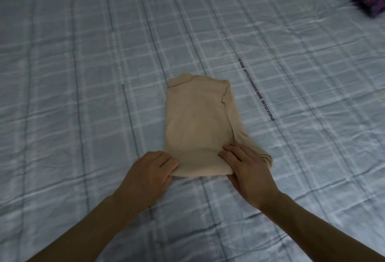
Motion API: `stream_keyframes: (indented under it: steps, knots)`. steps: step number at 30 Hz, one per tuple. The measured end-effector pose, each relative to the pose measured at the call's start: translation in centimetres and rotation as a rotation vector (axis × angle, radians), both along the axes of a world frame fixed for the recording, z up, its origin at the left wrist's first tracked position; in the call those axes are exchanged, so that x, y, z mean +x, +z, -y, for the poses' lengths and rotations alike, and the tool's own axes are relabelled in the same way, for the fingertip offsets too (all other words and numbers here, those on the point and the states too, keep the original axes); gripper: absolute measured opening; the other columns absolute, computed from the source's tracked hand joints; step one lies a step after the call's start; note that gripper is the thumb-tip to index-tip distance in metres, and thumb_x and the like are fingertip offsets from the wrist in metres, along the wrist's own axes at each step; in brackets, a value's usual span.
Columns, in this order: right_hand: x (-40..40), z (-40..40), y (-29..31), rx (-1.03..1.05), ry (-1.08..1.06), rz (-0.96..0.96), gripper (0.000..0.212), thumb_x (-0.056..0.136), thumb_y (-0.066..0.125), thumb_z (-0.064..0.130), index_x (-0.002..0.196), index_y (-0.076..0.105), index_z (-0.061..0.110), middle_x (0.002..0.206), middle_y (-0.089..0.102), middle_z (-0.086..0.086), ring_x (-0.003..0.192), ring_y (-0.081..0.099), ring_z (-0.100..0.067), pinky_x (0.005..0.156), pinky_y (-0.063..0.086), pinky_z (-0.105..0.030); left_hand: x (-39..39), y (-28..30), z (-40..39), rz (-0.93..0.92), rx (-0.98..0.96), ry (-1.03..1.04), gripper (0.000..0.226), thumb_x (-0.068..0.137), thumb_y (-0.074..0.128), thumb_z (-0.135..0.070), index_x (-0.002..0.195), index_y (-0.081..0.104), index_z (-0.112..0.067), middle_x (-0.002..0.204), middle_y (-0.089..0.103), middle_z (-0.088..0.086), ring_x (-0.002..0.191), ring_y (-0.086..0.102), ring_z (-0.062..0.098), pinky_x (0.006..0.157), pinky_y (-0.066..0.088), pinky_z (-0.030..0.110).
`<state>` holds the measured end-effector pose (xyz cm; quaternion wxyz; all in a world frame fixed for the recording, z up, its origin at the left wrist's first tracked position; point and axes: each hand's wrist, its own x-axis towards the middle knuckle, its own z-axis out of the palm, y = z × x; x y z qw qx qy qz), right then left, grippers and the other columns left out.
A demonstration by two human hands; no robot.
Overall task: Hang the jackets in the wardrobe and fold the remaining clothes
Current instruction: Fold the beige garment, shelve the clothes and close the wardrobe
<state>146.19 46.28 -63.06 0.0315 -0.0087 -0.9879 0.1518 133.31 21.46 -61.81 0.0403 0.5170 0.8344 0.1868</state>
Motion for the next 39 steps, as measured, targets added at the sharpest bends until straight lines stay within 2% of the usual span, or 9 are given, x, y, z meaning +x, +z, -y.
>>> stream_keyframes:
  steps: [3,8,12,17,23,26,29,33,39]
  knots:
    - [1.7,-0.2,1.1,-0.052,0.05,0.022,0.042,0.073,0.085,0.017,0.113,0.07,0.011,0.118,0.068,-0.01,0.108,0.066,-0.031,0.083,0.059,-0.043,2.0,1.6,0.9,0.075,-0.066,-0.015,0.022,0.083,0.053,-0.018,0.086,0.073,-0.011,0.082,0.071,0.004,0.069,0.067,0.023,0.062,0.052,0.028]
    - [5.5,0.6,3.2,-0.179,0.149,0.178,0.03,0.086,0.068,0.026,0.115,0.063,0.024,0.115,0.06,0.007,0.098,0.062,-0.016,0.073,0.055,-0.033,5.4,3.1,1.9,0.399,-0.266,-0.009,0.017,0.098,0.048,-0.031,0.109,0.06,-0.028,0.104,0.063,-0.009,0.094,0.058,0.012,0.082,0.045,0.03]
    - [3.9,-1.4,5.6,-0.392,0.132,0.354,0.025,0.091,0.063,0.038,0.115,0.059,0.032,0.108,0.053,0.014,0.088,0.056,-0.003,0.072,0.05,-0.028,2.7,5.4,1.5,0.699,-0.074,0.094,0.01,0.087,0.063,-0.018,0.084,0.059,-0.027,0.072,0.06,-0.013,0.063,0.051,-0.002,0.06,0.04,0.023]
    - [-3.9,-4.2,8.1,-0.485,-0.081,0.356,0.045,0.088,0.071,0.024,0.128,0.054,0.032,0.074,0.06,0.022,0.069,0.056,0.004,0.064,0.038,-0.012,-3.9,5.2,-1.4,0.804,0.228,0.423,0.011,0.081,0.063,-0.028,0.085,0.067,-0.018,0.076,0.064,0.014,0.064,0.055,0.015,0.057,0.047,0.039]
    - [-13.4,-4.8,7.6,0.087,-0.218,0.165,0.044,0.092,0.063,0.025,0.134,0.054,0.018,0.127,0.06,-0.008,0.113,0.058,-0.029,0.096,0.043,-0.04,-9.4,2.5,-5.3,0.532,0.274,0.702,0.008,0.088,0.064,-0.013,0.092,0.066,-0.02,0.082,0.068,0.003,0.073,0.061,0.014,0.064,0.044,0.016]
    - [-13.0,-3.0,6.4,0.025,-0.213,-0.058,0.034,0.092,0.06,0.019,0.124,0.062,0.009,0.124,0.061,-0.014,0.113,0.058,-0.032,0.099,0.039,-0.039,-7.9,1.7,-5.5,0.232,0.231,0.704,0.028,0.09,0.057,-0.009,0.118,0.06,-0.011,0.116,0.062,0.009,0.107,0.055,0.027,0.092,0.043,0.034]
    - [-9.8,-0.5,3.8,0.007,-0.055,-0.03,0.041,0.098,0.049,0.031,0.127,0.06,0.004,0.133,0.056,-0.019,0.127,0.049,-0.035,0.109,0.036,-0.041,-4.3,0.6,-6.3,-0.023,0.214,0.418,0.035,0.094,0.051,-0.018,0.125,0.061,-0.007,0.132,0.06,0.011,0.123,0.052,0.031,0.104,0.041,0.045]
    - [-7.5,0.2,-0.2,0.03,-0.029,0.087,0.065,0.101,0.03,0.054,0.153,0.032,0.014,0.163,0.022,-0.007,0.152,0.013,-0.023,0.121,0.019,-0.05,-2.2,-2.4,-7.3,-0.004,-0.003,0.231,0.055,0.102,0.036,-0.043,0.147,0.045,-0.011,0.156,0.039,0.008,0.146,0.032,0.025,0.117,0.03,0.049]
    - [-9.0,-1.9,-3.5,-0.067,-0.016,0.076,0.063,0.099,0.037,0.047,0.153,0.032,0.015,0.163,0.02,-0.007,0.152,0.012,-0.025,0.118,0.023,-0.054,-5.8,-5.7,-6.6,0.022,-0.115,0.068,0.068,0.101,0.031,-0.057,0.156,0.027,-0.019,0.165,0.018,0.001,0.152,0.015,0.02,0.122,0.017,0.047]
